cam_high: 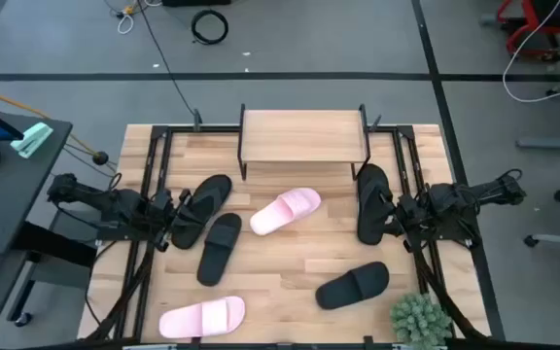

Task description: Pick and place slides into the shelf

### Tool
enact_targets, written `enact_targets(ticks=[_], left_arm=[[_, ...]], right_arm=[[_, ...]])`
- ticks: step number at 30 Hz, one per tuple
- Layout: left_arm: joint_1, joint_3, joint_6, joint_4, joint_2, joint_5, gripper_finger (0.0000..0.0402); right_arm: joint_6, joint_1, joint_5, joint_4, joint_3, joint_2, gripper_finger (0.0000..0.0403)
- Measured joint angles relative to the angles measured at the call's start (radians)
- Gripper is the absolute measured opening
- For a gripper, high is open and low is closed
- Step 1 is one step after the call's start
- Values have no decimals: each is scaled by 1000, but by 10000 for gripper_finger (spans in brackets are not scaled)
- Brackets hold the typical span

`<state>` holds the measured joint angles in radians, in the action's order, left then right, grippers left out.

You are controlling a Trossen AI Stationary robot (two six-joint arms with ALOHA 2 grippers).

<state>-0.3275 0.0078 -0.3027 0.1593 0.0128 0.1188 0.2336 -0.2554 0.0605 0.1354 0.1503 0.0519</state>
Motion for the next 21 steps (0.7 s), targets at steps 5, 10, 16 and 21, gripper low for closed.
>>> enact_targets(ticks=[5, 10, 16, 21], left_arm=[[0, 0, 1, 0, 0, 0, 35], [0, 0, 0, 0, 0, 0, 28], [0, 0, 0, 0, 0, 0, 33], [0, 0, 1, 0, 0, 0, 40]], right_arm=[[0, 0, 0, 0, 0, 0, 90], [0, 0, 0, 0, 0, 0, 90], [0, 0, 0, 0, 0, 0, 90], [0, 0, 0, 0, 0, 0, 90]])
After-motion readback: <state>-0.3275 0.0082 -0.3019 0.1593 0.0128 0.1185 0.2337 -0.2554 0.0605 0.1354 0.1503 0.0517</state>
